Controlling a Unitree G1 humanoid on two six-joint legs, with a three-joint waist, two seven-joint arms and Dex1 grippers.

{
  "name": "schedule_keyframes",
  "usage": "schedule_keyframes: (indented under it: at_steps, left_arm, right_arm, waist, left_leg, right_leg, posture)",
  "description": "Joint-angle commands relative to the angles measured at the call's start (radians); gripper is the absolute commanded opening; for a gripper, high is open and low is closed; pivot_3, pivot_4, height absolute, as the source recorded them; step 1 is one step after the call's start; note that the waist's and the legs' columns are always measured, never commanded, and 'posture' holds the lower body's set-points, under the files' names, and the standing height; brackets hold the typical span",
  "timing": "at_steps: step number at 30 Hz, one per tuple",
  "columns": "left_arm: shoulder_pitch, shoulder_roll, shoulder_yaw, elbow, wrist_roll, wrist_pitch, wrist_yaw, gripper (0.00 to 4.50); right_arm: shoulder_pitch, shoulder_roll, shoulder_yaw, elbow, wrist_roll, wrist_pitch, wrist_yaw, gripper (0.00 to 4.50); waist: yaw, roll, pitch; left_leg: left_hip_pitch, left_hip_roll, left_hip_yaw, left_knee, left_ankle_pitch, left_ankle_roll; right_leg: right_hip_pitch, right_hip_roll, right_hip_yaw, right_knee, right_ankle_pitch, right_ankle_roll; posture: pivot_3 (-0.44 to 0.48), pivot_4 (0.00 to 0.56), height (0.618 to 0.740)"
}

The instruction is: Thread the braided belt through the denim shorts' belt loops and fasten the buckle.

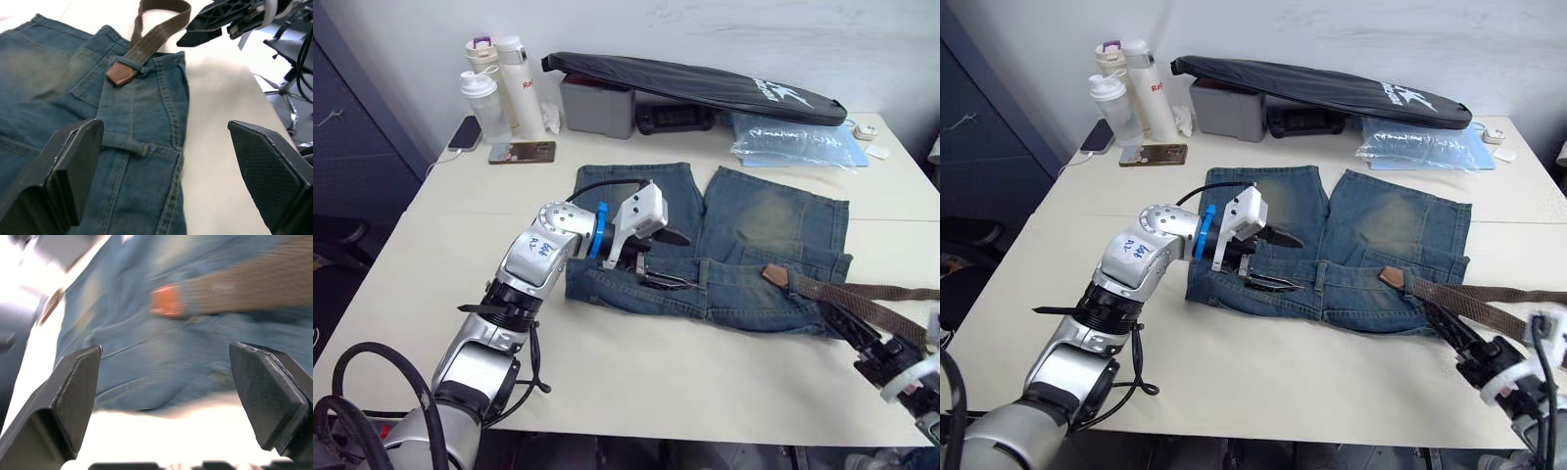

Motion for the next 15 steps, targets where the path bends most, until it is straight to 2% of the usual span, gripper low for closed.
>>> schedule_keyframes:
  at_steps: [1,5,15]
  left_arm:
    - [-0.018,-0.010,0.017,-0.050,-0.029,0.002,0.009,4.50]
    - [-0.022,-0.012,0.021,-0.051,-0.030,0.000,0.017,4.50]
    - [-0.006,0.019,0.022,-0.075,-0.024,-0.001,0.040,4.50]
  right_arm:
    - [-0.051,0.040,-0.051,0.021,0.080,-0.039,-0.120,4.42]
    - [-0.056,0.075,-0.031,0.086,0.134,-0.118,-0.228,4.42]
    - [0.020,0.078,0.145,0.220,0.220,-0.417,-0.317,4.42]
  waist:
    - [-0.007,0.000,0.000]
    - [-0.010,0.001,0.000]
    - [-0.020,0.000,0.000]
  left_leg:
    - [0.001,0.000,0.000,-0.001,0.000,0.000]
    - [0.002,0.000,0.000,-0.007,0.002,-0.001]
    - [0.000,-0.001,0.001,-0.007,0.003,-0.002]
  right_leg:
    - [0.000,0.000,0.000,-0.001,0.000,0.000]
    - [-0.002,0.002,0.000,-0.003,0.000,0.000]
    - [-0.002,0.001,0.002,-0.004,0.000,0.000]
  posture:
    - [0.000,0.150,0.740]
    - [0.000,0.150,0.740]
    - [0.000,0.150,0.740]
